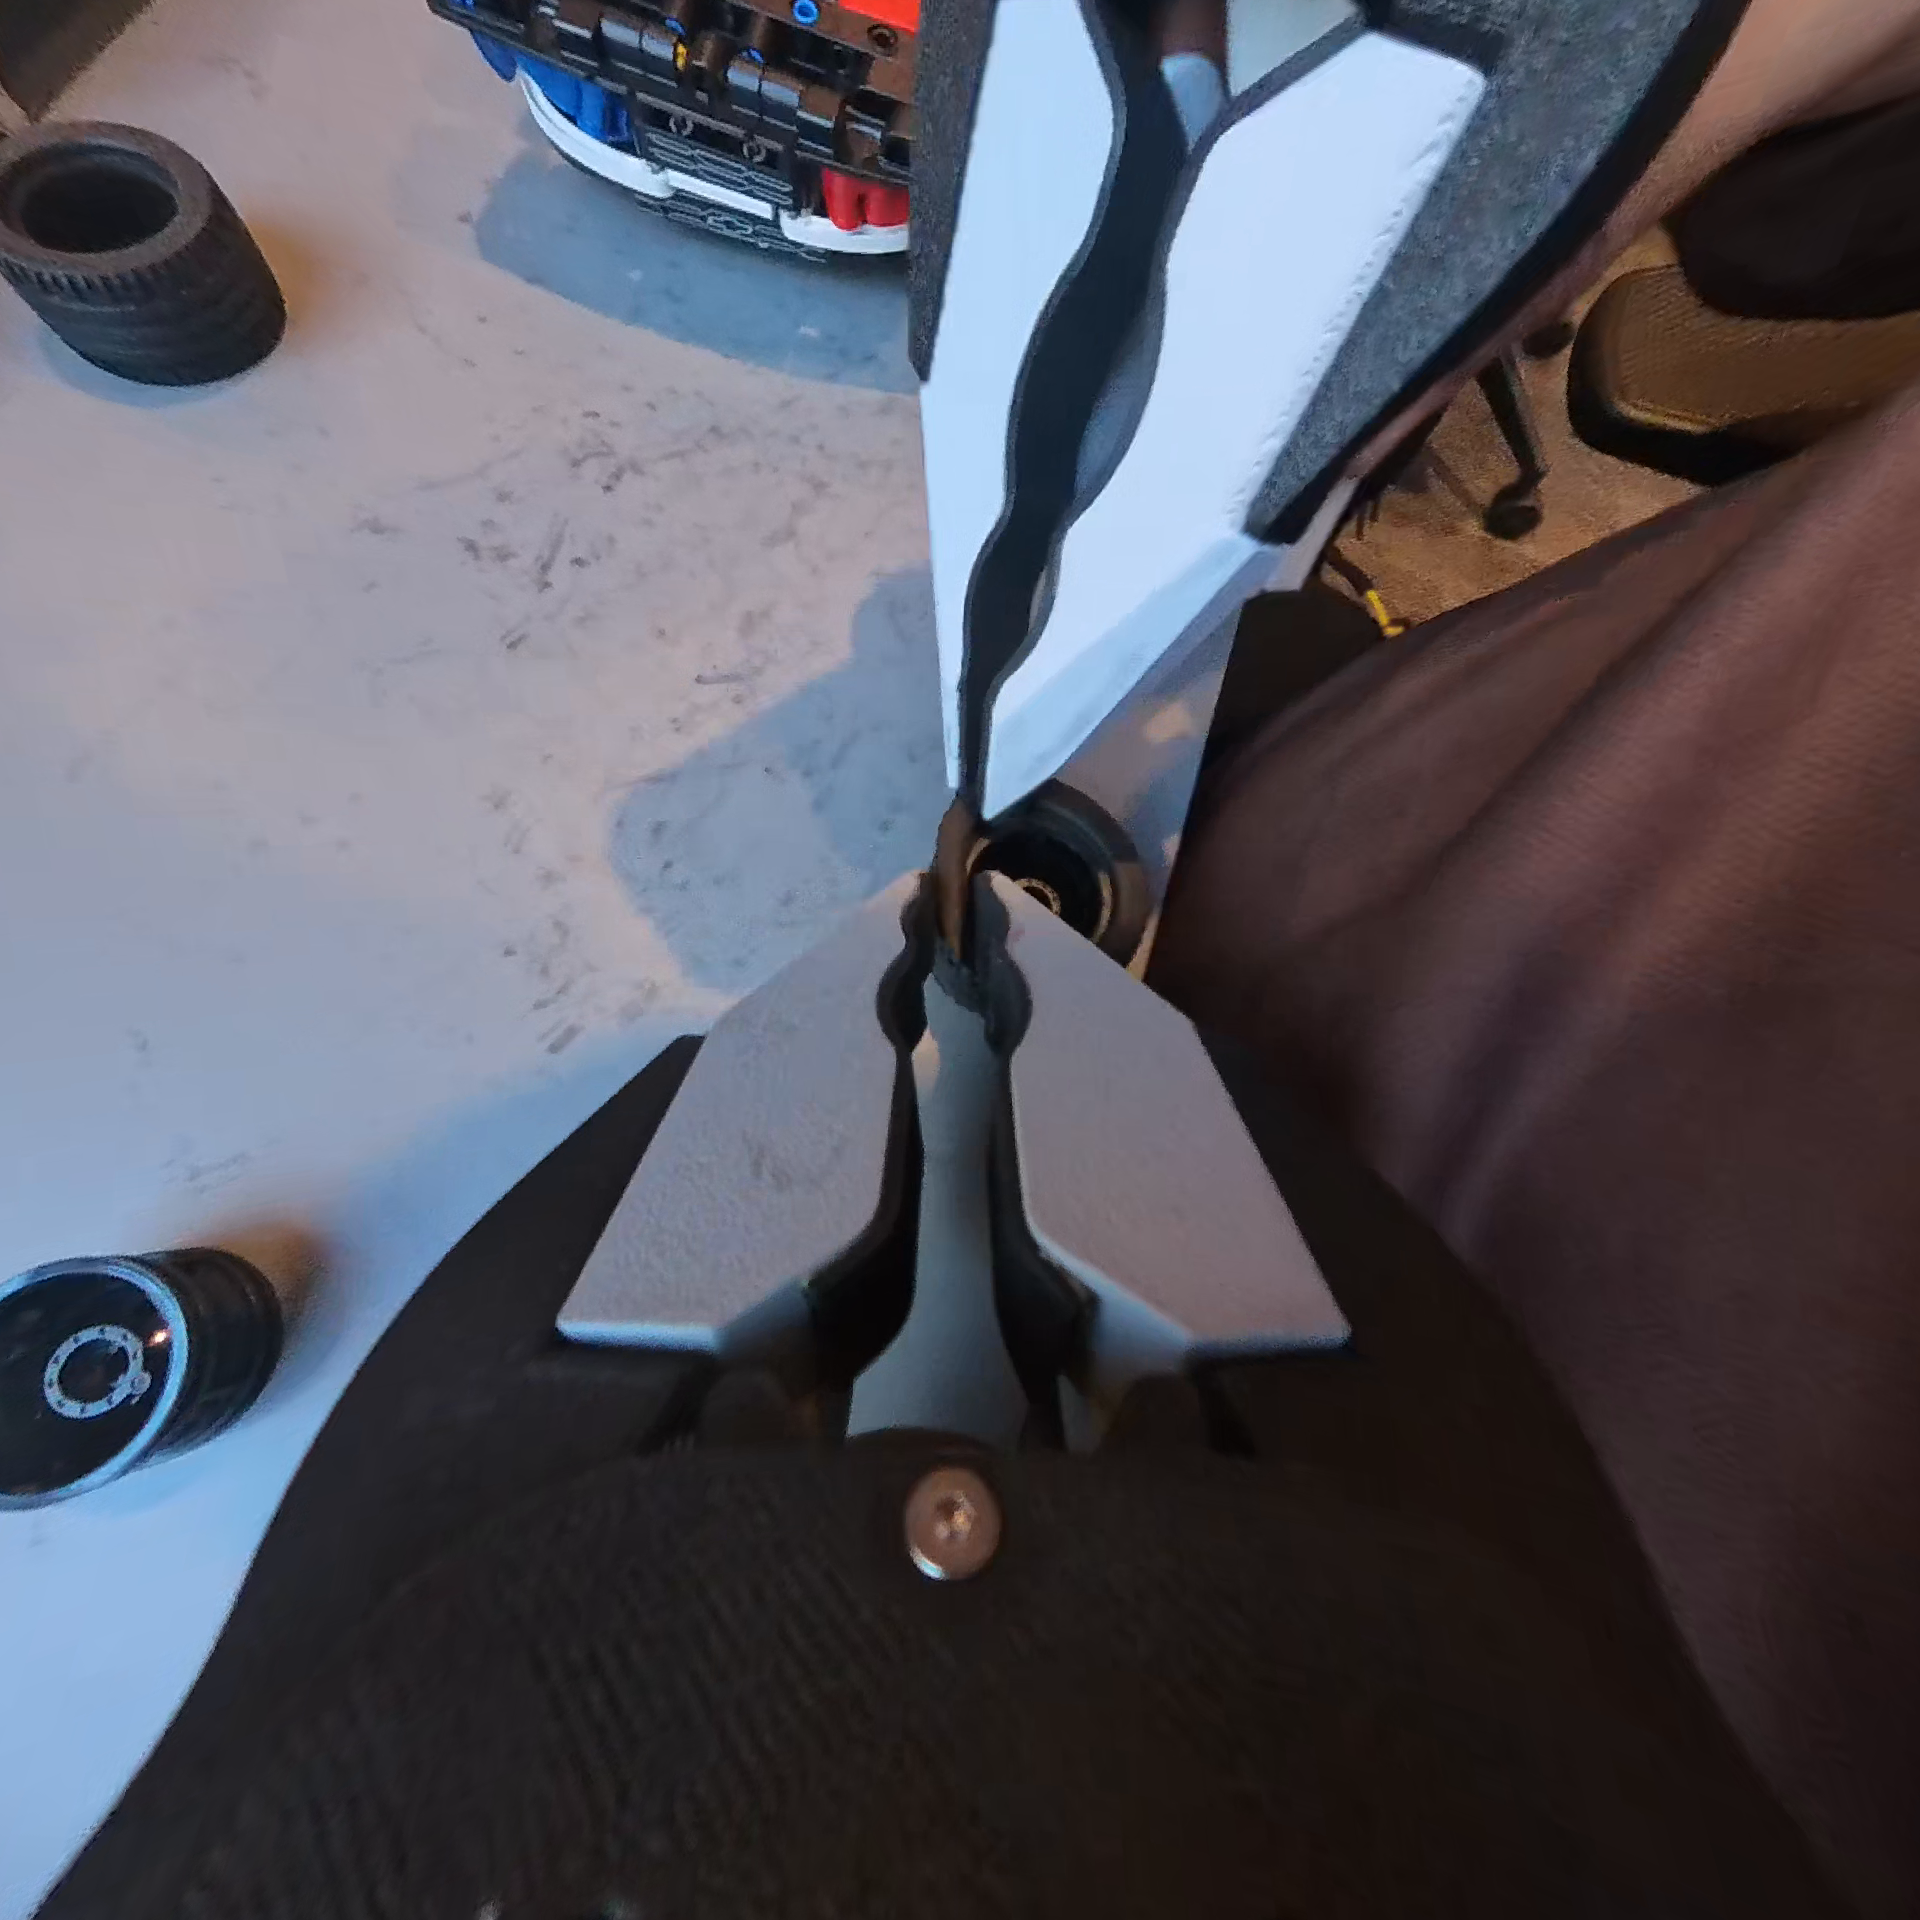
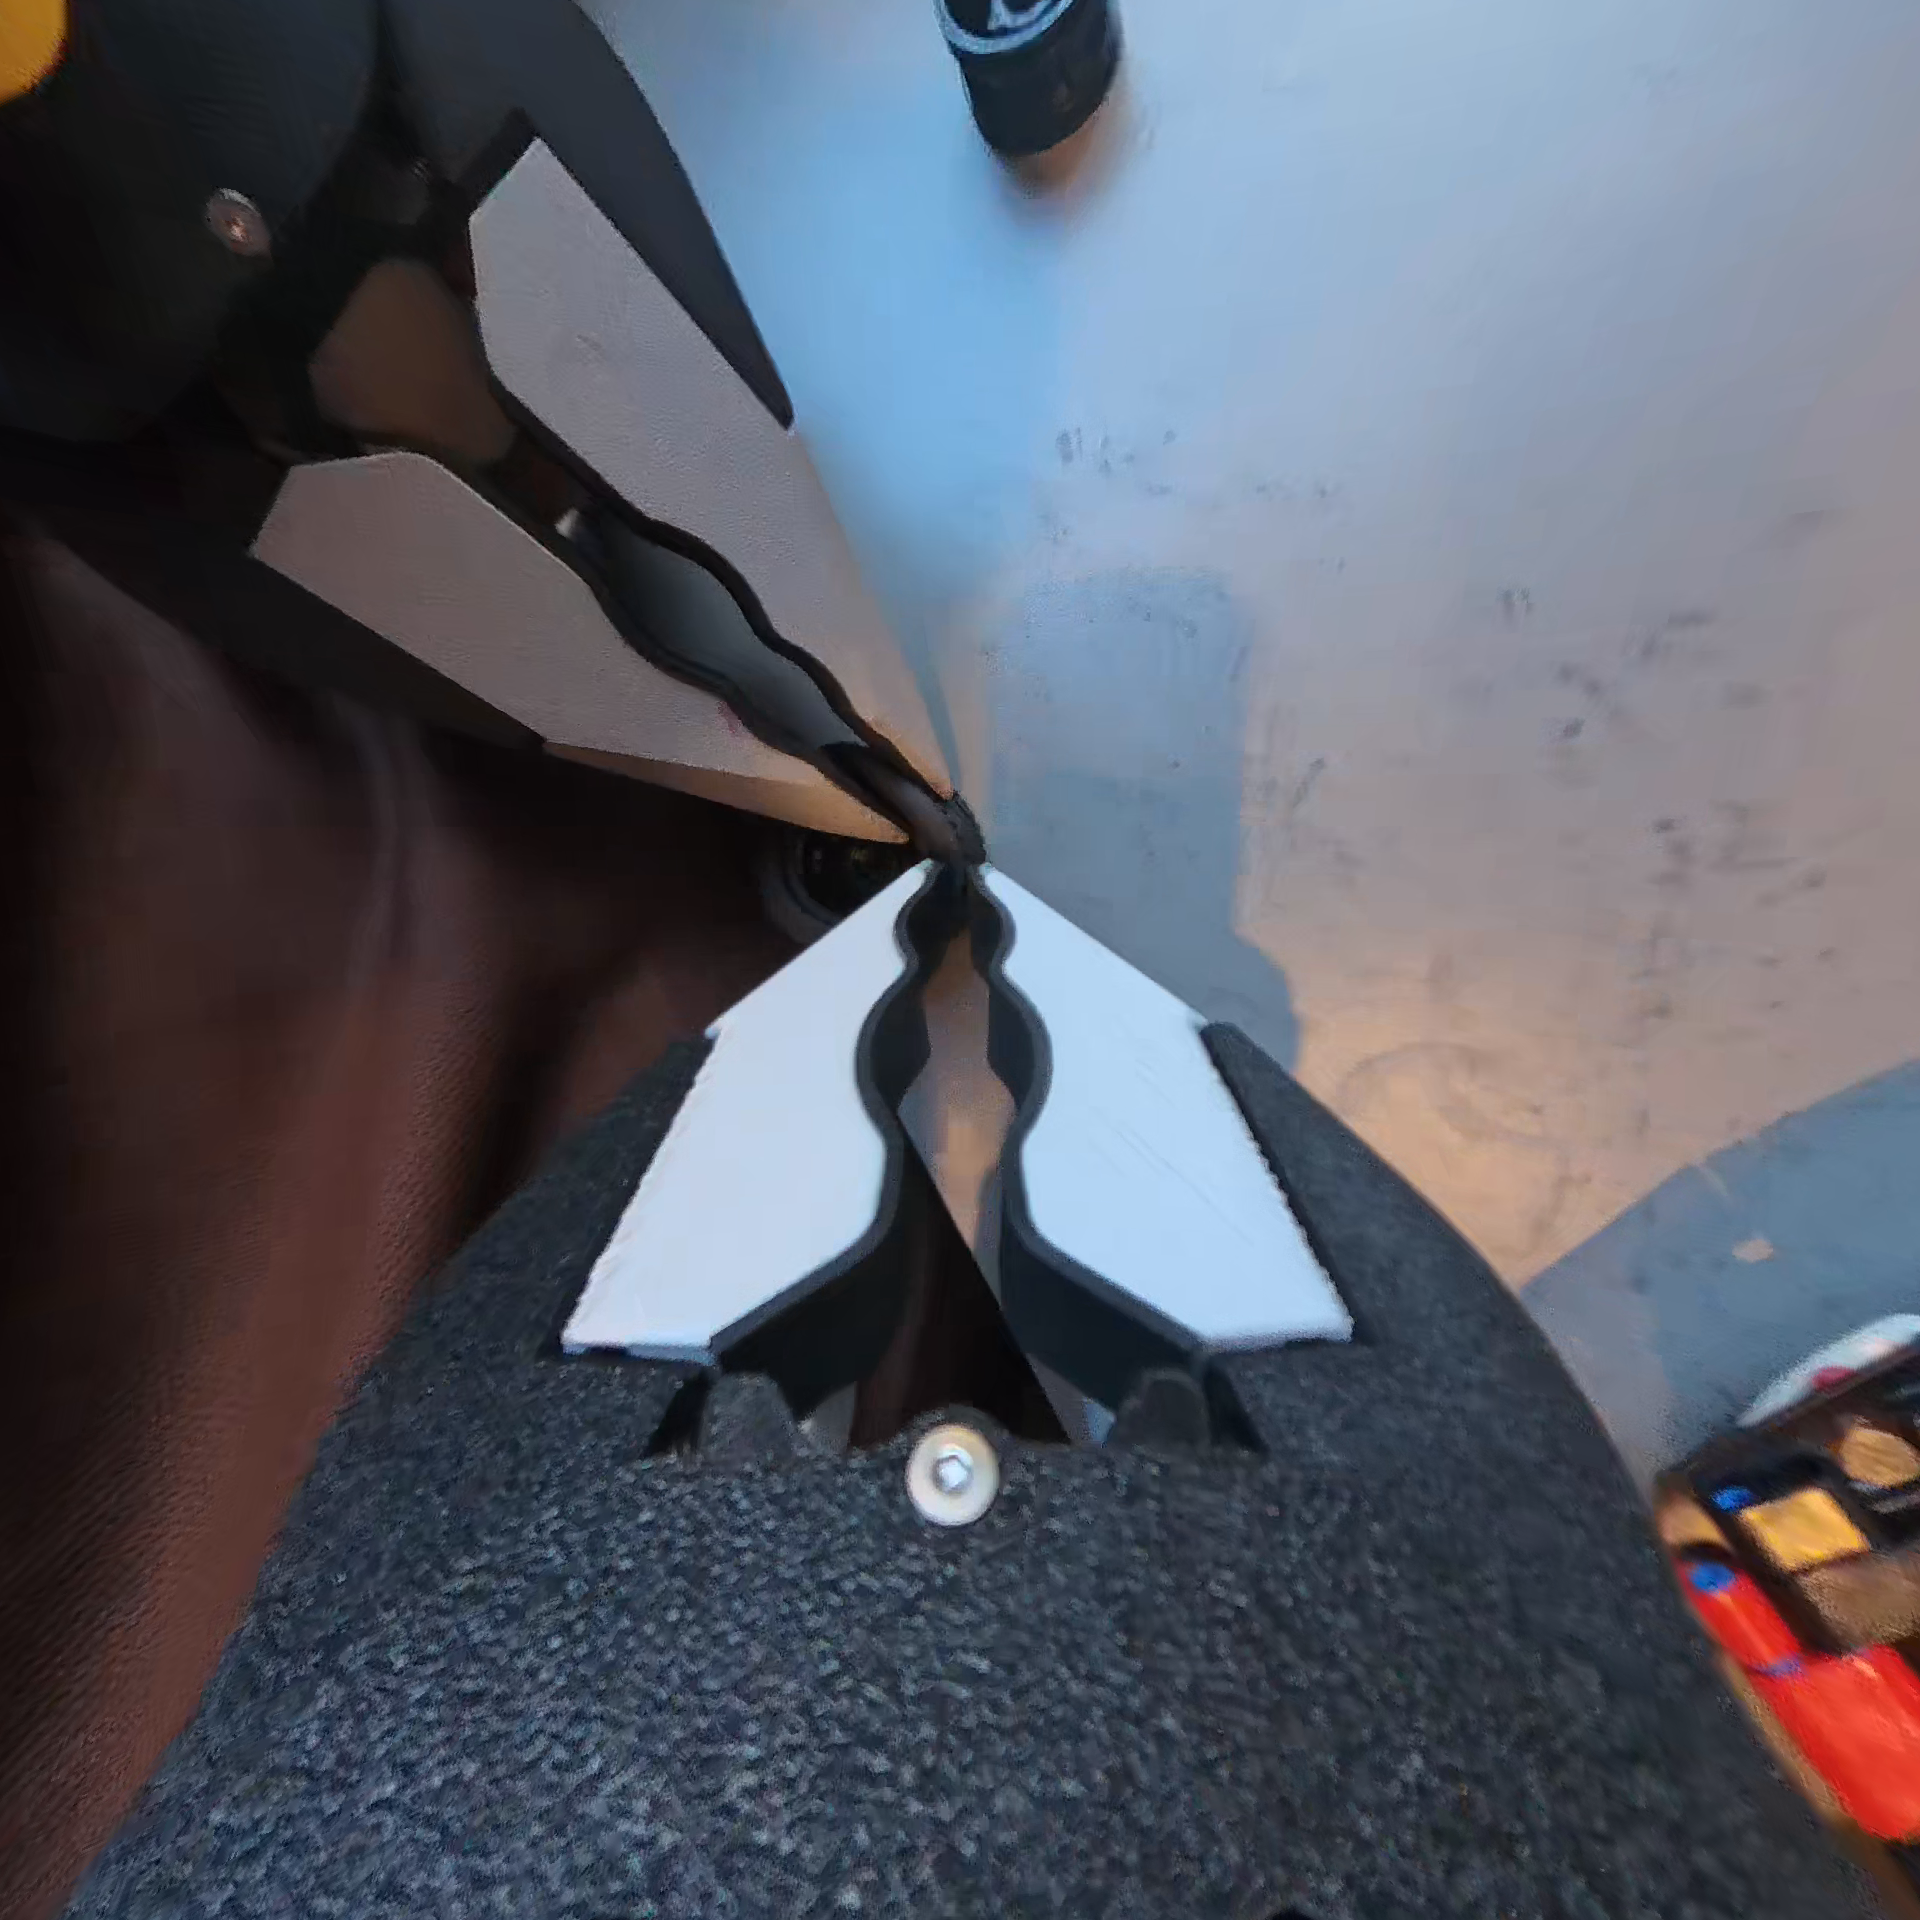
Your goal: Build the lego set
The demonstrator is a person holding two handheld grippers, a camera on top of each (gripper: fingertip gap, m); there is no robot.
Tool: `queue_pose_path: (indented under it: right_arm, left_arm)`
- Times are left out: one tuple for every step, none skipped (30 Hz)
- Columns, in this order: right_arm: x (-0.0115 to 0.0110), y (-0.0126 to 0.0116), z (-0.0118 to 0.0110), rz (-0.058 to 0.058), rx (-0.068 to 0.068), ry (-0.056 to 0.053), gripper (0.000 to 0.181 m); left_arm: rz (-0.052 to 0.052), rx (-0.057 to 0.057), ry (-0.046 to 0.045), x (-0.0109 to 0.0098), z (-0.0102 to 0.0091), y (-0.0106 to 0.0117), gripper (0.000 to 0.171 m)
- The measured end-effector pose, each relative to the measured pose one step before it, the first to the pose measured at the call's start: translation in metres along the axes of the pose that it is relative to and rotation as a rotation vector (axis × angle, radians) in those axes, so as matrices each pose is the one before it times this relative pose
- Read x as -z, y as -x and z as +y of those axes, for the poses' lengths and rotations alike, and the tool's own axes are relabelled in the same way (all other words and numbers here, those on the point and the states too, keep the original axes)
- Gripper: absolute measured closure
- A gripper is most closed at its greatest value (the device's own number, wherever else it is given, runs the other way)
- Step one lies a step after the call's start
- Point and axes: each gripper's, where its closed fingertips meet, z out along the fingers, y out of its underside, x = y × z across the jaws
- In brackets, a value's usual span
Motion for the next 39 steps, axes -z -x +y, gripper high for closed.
queue_pose_path:
  right_arm:
    - [0.00021,-0.00037,0.00024,0.0241,0.0289,0.0209,0.181]
    - [0.0002,-0.00025,0.00025,0.0075,0.0108,0.0109,0.181]
    - [-0.00021,-0.00061,0.00109,-0.0058,-0.0055,0.0057,0.181]
    - [-0.0015,-0.00111,0.00242,-0.0045,-0.0017,0.0094,0.181]
    - [-0.00079,-0.00093,0.00043,0.0038,0.0081,0.0016,0.181]
    - [-0.00035,-0.00046,0.00021,0.0128,0.022,0.0104,0.181]
    - [-0.00031,0.00045,-0.0002,0.0121,0.033,0.0131,0.181]
    - [0.00009,0.00112,0.00013,0.0001,0.0256,0.008,0.181]
    - [0.00065,0.00164,0.0004,-0.0212,-0.0063,-0.0019,0.181]
    - [0.00121,0.00145,0.00044,-0.0411,-0.0377,-0.0091,0.181]
    - [0.00265,0.00308,0.00102,-0.0661,-0.054,-0.0082,0.18]
    - [0.00355,0.00237,0.00099,-0.0618,-0.0726,-0.0092,0.178]
    - [0.00277,0.00033,0.00191,-0.0274,-0.0517,-0.0088,0.18]
    - [0.00092,-0.00069,0.00254,0.0055,-0.024,-0.0073,0.181]
    - [-0.00095,0.00003,0.00205,0.0201,-0.0084,-0.0057,0.18]
    - [-0.00065,0.00122,0.00021,0.0171,-0.0056,-0.0129,0.181]
    - [0.00041,-0.00092,-0.00179,0.0227,-0.0124,-0.0209,0.181]
    - [0.00034,-0.00229,-0.00205,0.0222,-0.0188,-0.0231,0.171]
    - [-0.0008,0.0009,-0.00116,-0.0088,-0.0302,-0.0187,0.164]
    - [-0.00267,0.00417,0.00091,-0.0325,-0.0304,-0.007,0.162]
    - [-0.00375,0.0032,0.00225,-0.0229,-0.0225,-0.002,0.158]
    - [-0.00373,0.00164,0.00278,-0.0114,-0.0081,-0.0017,0.16]
    - [-0.00076,0.00158,-0.00017,-0.0146,-0.012,-0.0193,0.161]
    - [0.00092,0.00033,-0.00025,-0.0062,-0.0065,-0.0146,0.164]
    - [0.00062,0.00074,0.0002,-0.0022,0.0031,-0.008,0.165]
    - [0.00025,0.00119,0.00074,-0.0017,0.0085,0.0002,0.166]
    - [0.0,0.00027,0.00004,0.0002,0.0149,0.0024,0.167]
    - [0.00001,-0.00024,-0.0005,-0.0012,0.0172,0.0037,0.169]
    - [0.00002,-0.00051,-0.0002,-0.0033,0.0144,0.0093,0.168]
    - [0.00022,-0.00066,-0.00024,0.0011,0.0214,0.009,0.169]
    - [0.00021,-0.00013,-0.00015,0.0032,0.0259,0.009,0.171]
    - [0.00012,0.00006,0.0003,0.0043,0.02,0.0105,0.171]
    - [0.00013,-0.00043,0.00038,0.0054,0.0115,0.0063,0.172]
    - [-0.00031,-0.00041,0.00075,-0.0028,-0.0045,0.0055,0.173]
    - [-0.00047,-0.00041,0.00104,-0.012,-0.0182,0.0027,0.174]
    - [-0.00026,0.00065,0.00111,-0.0236,-0.0201,-0.0044,0.176]
    - [-0.00052,-0.00014,0.00105,-0.0236,-0.0216,-0.0092,0.178]
    - [-0.00093,-0.00001,0.00048,-0.0288,-0.0258,-0.0167,0.181]
    - [-0.00066,0.00001,0.00033,-0.0311,-0.0317,-0.0162,0.181]
  left_arm:
    - [-0.0014,0.0026,-0.00788,0.00013,0.00004,-0.00006,0.168]
    - [0.0031,0.009,-0.00945,0.00004,-0.00013,-0.00005,0.169]
    - [0.005,0.009,-0.01027,0.00002,-0.00016,-0.00009,0.169]
    - [0.0035,0.0067,-0.01174,-0.00027,-0.00055,-0.00032,0.169]
    - [-0.0019,0.0084,-0.00747,-0.00022,-0.00067,0.00023,0.169]
    - [-0.0054,0.0027,-0.00481,-0.00027,-0.00075,0.00055,0.17]
    - [-0.0047,0.0035,-0.00223,-0.00011,-0.00026,0.00034,0.17]
    - [-0.0078,0.0027,-0.00603,-0.00005,0.00005,-0.00002,0.169]
    - [-0.0152,-0.0061,-0.00884,0.0001,0.00042,-0.00007,0.169]
    - [-0.0217,-0.0138,-0.00894,-0.0001,0.00018,-0.00053,0.169]
    - [-0.0088,-0.0148,-0.00241,-0.00048,0.00024,-0.00243,0.169]
    - [-0.0139,-0.002,-0.0021,0.00011,-0.00003,0.00079,0.169]
    - [-0.0084,0.0124,-0.00242,0.0006,-0.00003,0.00224,0.169]
    - [-0.0015,0.0077,-0.00242,0.00039,0.00003,0.00086,0.169]
    - [-0.0066,-0.0029,-0.00117,-0.00009,0.00003,-0.00014,0.169]
    - [-0.0124,-0.0059,-0.00213,0.00004,-0.00013,0.00015,0.169]
    - [-0.0086,-0.0016,-0.00197,0.00006,0.00003,0.00011,0.169]
    - [-0.0043,0.0077,-0.00128,0.00017,-0.00004,0.00048,0.169]
    - [-0.0042,0.0088,-0.00074,0.00016,-0.00014,0.00053,0.169]
    - [-0.0107,0.0042,-0.00168,0.00011,-0.00018,0.00112,0.168]
    - [-0.0147,-0.0001,-0.00265,0.00025,-0.00008,0.0013,0.168]
    - [-0.0083,-0.0032,-0.0003,0.00057,0.00032,-0.00009,0.168]
    - [-0.0076,0.0028,-0.00102,0.001,0.0006,0.0002,0.168]
    - [-0.0003,0.0063,-0.00098,0.00107,0.0008,-0.00011,0.168]
    - [0.0065,0.0053,0.00222,0.00119,0.00102,-0.0008,0.167]
    - [0.0118,-0.0038,0.00593,0.00083,0.00076,-0.00139,0.166]
    - [0.0103,-0.0178,0.01177,0.00027,0.00056,-0.00098,0.164]
    - [0.0083,-0.0215,0.01645,0.00014,0.00027,0.00004,0.163]
    - [0.0106,-0.0053,0.01563,-0.00037,-0.00025,0.00096,0.161]
    - [0.0262,0.0085,0.01526,-0.00066,0.00006,-0.00021,0.16]
    - [0.0392,0.0146,0.01251,-0.00035,0.00037,-0.00155,0.162]
    - [0.0249,0.0113,0.00894,-0.00007,0.00058,-0.00014,0.163]
    - [0.0077,0.0047,-0.00136,-0.00041,0.00041,0.00007,0.164]
    - [-0.0125,0.0026,-0.02653,-0.00103,-0.00118,0.00047,0.166]
    - [-0.0256,-0.0048,-0.03862,-0.00094,-0.00131,0.00022,0.167]
    - [-0.0408,-0.0208,-0.01185,0.00039,-0.00019,0.0001,0.168]
    - [-0.0485,-0.0249,-0.01443,0.00052,-0.00047,0.00008,0.168]
    - [-0.0423,-0.0249,-0.01563,0.0006,-0.00008,0.0,0.168]
    - [-0.0229,-0.0117,-0.00882,0.00063,0.00029,0.00004,0.168]
